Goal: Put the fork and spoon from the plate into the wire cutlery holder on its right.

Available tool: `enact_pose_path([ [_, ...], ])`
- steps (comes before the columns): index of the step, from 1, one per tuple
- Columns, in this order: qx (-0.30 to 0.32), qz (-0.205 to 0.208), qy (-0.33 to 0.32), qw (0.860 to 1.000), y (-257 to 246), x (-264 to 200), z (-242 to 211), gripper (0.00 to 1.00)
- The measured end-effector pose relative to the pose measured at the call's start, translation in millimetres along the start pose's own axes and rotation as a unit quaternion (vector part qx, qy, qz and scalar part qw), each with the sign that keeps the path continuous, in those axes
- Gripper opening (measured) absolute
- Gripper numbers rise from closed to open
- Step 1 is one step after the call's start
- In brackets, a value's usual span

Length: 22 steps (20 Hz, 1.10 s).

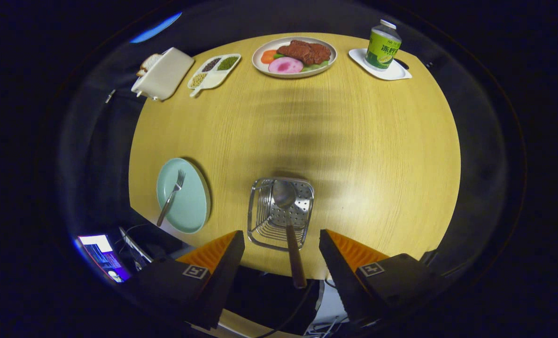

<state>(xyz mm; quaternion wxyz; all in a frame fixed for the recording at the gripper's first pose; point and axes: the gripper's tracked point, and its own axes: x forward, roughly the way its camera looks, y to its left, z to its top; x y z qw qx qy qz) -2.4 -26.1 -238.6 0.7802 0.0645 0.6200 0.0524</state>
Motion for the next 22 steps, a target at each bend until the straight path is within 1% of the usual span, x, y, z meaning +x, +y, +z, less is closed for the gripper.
enact_pose_path([
  [3, 0.004, 0.010, -0.086, 0.996, 18.9, -26.5, 22.8, 0.99],
  [6, 0.016, 0.022, -0.153, 0.988, 44.3, -52.8, 34.4, 0.99],
  [9, 0.013, 0.032, -0.207, 0.978, 74.2, -72.6, 37.1, 0.99],
  [12, 0.009, 0.042, -0.240, 0.970, 106.8, -81.4, 31.8, 0.99],
  [14, 0.002, 0.047, -0.242, 0.969, 129.1, -72.9, 26.3, 0.99],
  [16, 0.003, 0.061, -0.230, 0.971, 156.2, -55.1, 17.4, 0.99],
  [18, 0.018, 0.080, -0.200, 0.976, 185.1, -31.7, 1.5, 0.99],
  [20, 0.039, 0.107, -0.178, 0.978, 218.4, -9.2, -11.2, 0.99],
  [22, 0.036, 0.109, -0.156, 0.981, 237.5, 12.3, -23.4, 0.99],
])
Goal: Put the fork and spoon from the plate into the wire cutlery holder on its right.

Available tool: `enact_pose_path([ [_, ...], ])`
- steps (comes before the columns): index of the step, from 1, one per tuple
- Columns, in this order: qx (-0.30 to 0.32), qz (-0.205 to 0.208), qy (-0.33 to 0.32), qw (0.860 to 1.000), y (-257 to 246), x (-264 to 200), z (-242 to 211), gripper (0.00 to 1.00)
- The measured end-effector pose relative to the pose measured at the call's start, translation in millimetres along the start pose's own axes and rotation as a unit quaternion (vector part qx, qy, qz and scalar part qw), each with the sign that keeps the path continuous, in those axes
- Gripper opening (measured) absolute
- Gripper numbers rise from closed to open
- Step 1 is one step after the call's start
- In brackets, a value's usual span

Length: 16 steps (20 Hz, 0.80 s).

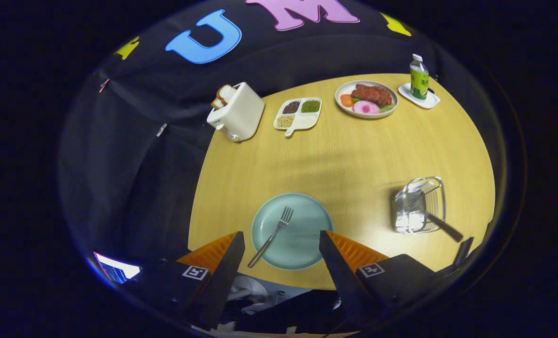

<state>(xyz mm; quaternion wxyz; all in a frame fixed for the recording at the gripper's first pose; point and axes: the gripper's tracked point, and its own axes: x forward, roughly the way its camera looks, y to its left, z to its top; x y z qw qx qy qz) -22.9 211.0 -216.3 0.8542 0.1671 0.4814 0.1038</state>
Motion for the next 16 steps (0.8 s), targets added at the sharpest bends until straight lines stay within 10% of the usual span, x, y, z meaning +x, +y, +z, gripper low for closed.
enact_pose_path([
  [16, -0.009, -0.105, 0.114, 0.988, -4.6, 151.8, -82.2, 0.99],
])
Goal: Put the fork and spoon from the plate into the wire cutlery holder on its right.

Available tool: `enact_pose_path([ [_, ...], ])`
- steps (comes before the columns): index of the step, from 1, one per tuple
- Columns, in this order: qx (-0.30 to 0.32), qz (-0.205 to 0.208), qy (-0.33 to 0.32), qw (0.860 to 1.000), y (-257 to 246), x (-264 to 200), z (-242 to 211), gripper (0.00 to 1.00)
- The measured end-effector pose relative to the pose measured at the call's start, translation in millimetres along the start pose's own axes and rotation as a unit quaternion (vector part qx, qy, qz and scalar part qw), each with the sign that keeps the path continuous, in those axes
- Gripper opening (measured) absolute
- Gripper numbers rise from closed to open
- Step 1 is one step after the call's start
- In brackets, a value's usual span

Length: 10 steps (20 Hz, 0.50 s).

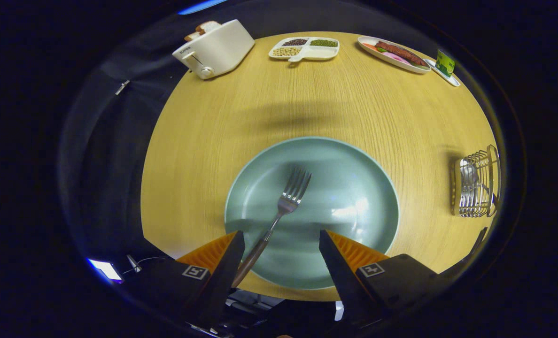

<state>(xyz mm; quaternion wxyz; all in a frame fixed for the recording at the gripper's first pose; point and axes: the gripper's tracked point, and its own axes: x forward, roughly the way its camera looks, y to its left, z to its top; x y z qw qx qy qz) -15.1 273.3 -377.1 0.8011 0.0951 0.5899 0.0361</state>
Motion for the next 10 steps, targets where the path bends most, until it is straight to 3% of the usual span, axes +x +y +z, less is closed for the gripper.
enact_pose_path([
  [8, 0.001, -0.016, 0.015, 1.000, 9.2, 18.4, -5.0, 0.97],
  [10, 0.001, -0.010, 0.027, 1.000, 14.9, 21.3, -11.7, 0.87],
])
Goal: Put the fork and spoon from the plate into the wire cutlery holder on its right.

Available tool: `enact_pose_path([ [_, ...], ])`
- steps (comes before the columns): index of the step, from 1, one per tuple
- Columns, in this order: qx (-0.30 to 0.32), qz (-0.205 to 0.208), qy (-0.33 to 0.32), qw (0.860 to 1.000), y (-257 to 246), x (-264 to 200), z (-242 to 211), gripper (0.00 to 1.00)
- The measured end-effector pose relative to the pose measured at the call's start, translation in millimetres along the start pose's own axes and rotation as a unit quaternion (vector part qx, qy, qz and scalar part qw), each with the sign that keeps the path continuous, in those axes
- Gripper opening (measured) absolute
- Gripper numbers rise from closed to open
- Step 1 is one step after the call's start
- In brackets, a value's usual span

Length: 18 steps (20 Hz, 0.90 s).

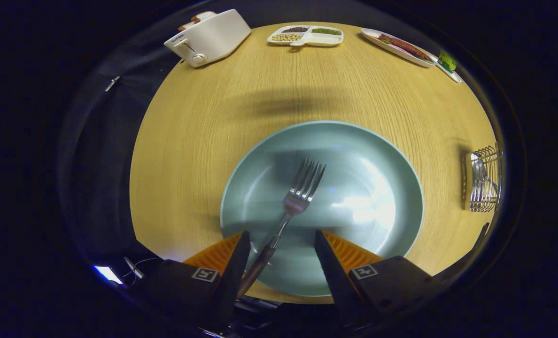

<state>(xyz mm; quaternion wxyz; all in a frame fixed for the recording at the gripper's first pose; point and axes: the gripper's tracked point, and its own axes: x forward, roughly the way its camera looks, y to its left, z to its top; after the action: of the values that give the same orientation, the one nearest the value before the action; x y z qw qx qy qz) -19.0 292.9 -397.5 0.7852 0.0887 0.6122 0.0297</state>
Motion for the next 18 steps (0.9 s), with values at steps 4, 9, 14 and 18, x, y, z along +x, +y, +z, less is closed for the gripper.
enact_pose_path([
  [4, -0.018, -0.009, 0.017, 1.000, -2.1, 3.6, -10.2, 0.41],
  [9, -0.013, 0.024, 0.032, 0.999, 1.9, 8.4, -15.1, 0.12],
  [14, -0.034, 0.050, 0.023, 0.998, -2.6, -4.0, -10.0, 0.08],
  [18, -0.035, 0.067, 0.017, 0.997, -15.7, -25.5, -4.4, 0.08],
])
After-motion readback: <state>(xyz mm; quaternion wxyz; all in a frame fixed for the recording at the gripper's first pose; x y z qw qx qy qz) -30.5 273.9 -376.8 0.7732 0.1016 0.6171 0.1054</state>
